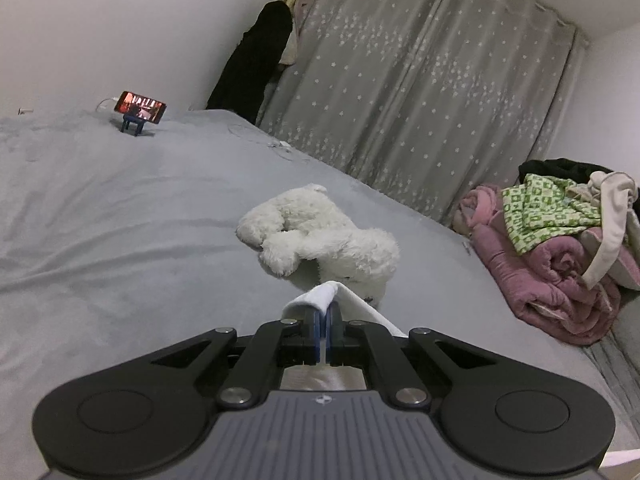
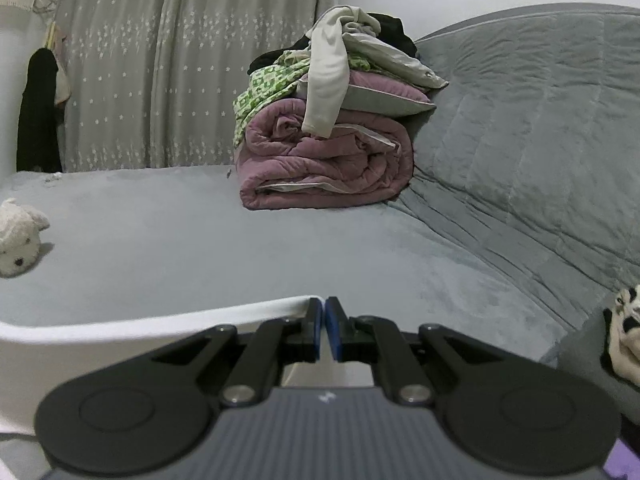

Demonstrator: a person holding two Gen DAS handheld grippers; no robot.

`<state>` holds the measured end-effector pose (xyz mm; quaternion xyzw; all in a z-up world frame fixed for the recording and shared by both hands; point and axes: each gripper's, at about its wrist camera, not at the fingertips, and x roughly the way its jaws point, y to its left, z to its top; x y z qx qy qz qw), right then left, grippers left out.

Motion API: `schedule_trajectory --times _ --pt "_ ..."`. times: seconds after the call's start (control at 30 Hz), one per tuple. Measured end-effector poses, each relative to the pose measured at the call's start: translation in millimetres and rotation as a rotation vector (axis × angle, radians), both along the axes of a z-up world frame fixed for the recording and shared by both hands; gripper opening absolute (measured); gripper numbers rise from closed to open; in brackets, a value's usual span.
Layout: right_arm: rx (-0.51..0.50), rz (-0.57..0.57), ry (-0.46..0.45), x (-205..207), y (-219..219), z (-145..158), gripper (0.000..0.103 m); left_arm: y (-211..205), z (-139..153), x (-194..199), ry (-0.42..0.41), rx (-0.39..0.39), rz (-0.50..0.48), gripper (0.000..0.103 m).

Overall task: Fold clothes
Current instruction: 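Grasp the garment hem with both grippers and lift it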

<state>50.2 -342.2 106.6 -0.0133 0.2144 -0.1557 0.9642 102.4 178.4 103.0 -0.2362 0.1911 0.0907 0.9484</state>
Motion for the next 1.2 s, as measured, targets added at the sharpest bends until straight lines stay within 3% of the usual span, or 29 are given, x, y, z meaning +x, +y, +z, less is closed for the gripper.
schedule_trajectory --times 0.3,0.57,0.7,0.8,1.03,1.2 --pt "-0.029 -0.013 0.047 40.3 -3.6 -15.5 0.005 -3.9 -19.0 37.3 0.069 0.054 -0.003 0.001" --pt "-0.026 -0.018 0.036 54.9 -2.4 -19.5 0.005 -5.8 -15.1 40.8 0.062 0.053 -0.007 0.001" --pt "0.019 -0.021 -0.127 33.3 -3.9 6.5 0.005 13.3 15.1 19.3 -0.052 -0.077 0.008 0.001" --pt "0.030 0.008 -0.205 11.2 -0.3 32.1 0.005 15.8 32.7 -6.1 -0.100 -0.051 0.007 0.001" --pt "0.122 0.066 -0.117 -51.3 -12.2 40.0 0.005 43.9 19.5 -63.8 -0.014 -0.193 -0.003 0.001" --pt "0.185 0.100 -0.023 -109.9 -15.3 31.5 0.005 42.4 20.7 -118.5 0.003 -0.154 -0.054 0.001"
